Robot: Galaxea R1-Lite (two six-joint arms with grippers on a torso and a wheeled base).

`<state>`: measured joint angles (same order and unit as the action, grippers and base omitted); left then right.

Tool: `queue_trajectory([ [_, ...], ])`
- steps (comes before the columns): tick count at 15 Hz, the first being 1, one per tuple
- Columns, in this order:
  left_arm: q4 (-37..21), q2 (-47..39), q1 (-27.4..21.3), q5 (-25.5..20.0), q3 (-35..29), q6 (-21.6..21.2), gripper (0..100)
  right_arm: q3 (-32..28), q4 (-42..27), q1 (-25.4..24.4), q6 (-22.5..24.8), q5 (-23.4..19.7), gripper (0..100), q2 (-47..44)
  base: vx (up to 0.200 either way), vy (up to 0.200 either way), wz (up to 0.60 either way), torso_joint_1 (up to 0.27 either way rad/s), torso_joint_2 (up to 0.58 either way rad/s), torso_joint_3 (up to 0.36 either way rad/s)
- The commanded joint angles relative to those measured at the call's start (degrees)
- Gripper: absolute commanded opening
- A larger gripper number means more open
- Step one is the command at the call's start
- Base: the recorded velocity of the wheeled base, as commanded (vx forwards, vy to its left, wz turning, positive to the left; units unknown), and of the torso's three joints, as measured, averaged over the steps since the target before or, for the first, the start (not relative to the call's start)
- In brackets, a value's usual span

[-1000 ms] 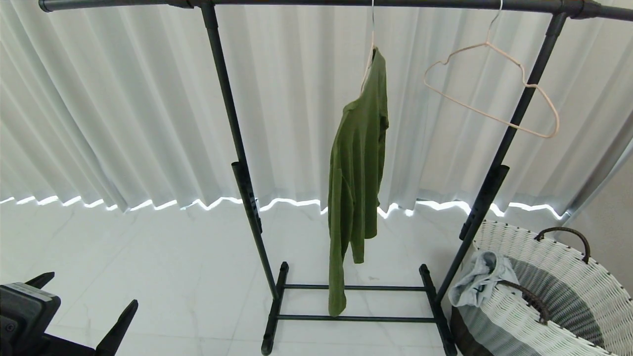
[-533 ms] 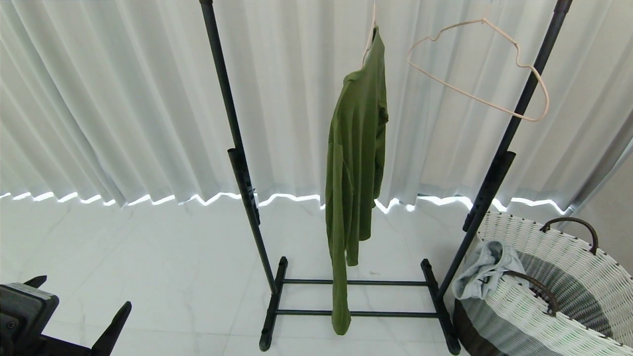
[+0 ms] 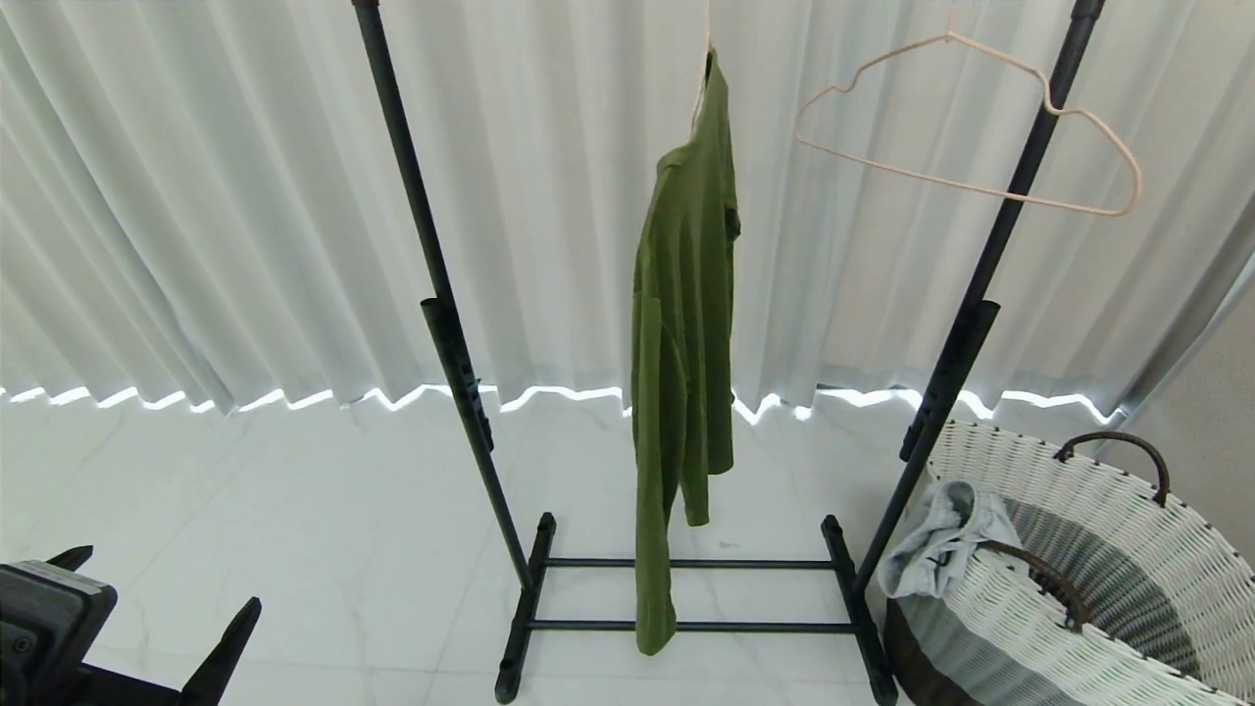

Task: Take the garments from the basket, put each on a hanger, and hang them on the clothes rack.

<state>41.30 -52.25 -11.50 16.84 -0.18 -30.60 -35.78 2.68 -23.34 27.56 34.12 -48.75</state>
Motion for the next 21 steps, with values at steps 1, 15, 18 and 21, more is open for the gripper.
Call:
queue_trajectory([
  [1, 0.0, 0.0, 0.0, 0.0, -0.1, 0.0, 100, 0.0, 0.0, 0.0, 0.0, 0.0, 100, -0.2, 0.0, -0.2, 0.0, 0.002, 0.01, -0.002],
  [15, 0.0, -1.5, -0.9, -0.2, -3.2, -0.2, 100, 3.1, -0.2, 0.1, -0.1, 0.2, 100, -0.2, 0.057, -0.029, 0.0, 0.001, 0.0, 0.002],
  [18, 0.0, -2.0, -1.1, -0.2, -3.2, -0.1, 100, 5.0, 0.0, 1.0, -0.2, 0.1, 100, -0.7, 0.2, 0.0, 0.0, 0.009, 0.0, -0.001],
  [21, 0.0, -2.8, -1.1, -0.2, -3.7, -0.1, 100, 6.6, 0.2, 2.4, -2.5, -0.1, 100, -3.5, 0.2, 0.0, 0.0, 0.002, 0.0, -0.002],
])
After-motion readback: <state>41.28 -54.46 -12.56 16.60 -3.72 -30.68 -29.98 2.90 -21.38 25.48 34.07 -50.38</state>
